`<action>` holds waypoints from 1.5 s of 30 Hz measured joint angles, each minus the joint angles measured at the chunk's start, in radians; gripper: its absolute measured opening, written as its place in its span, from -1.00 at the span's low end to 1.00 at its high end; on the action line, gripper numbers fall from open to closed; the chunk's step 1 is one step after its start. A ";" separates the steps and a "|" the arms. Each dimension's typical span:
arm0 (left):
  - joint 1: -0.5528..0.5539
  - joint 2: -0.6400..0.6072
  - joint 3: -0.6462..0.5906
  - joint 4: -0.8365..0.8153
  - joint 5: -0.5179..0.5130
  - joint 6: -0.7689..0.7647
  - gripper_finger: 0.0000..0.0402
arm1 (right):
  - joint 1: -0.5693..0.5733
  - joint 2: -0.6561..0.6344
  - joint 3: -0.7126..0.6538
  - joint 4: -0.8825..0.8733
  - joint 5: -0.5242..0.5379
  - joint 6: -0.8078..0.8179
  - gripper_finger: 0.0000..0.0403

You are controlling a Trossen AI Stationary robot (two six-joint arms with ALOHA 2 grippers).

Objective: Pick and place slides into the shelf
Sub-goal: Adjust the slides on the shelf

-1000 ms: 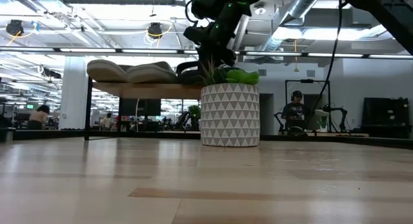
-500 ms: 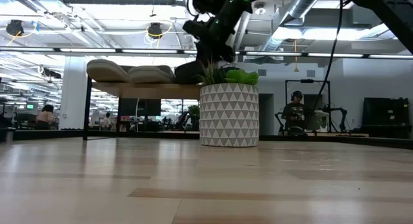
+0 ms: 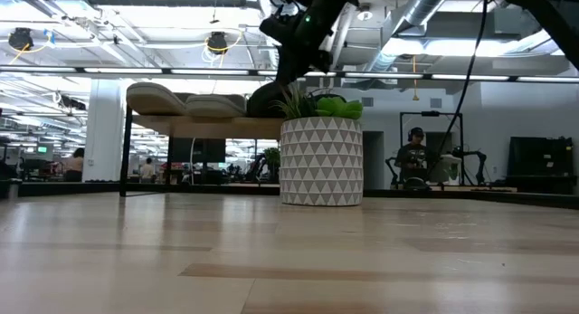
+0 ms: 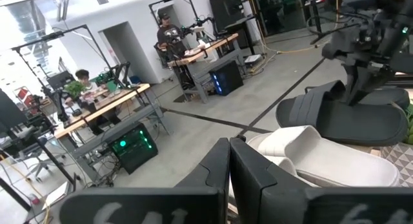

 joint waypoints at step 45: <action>0.000 0.004 -0.033 0.012 -0.002 -0.033 -1.00 | -0.160 0.108 0.012 0.020 -0.203 0.010 -1.00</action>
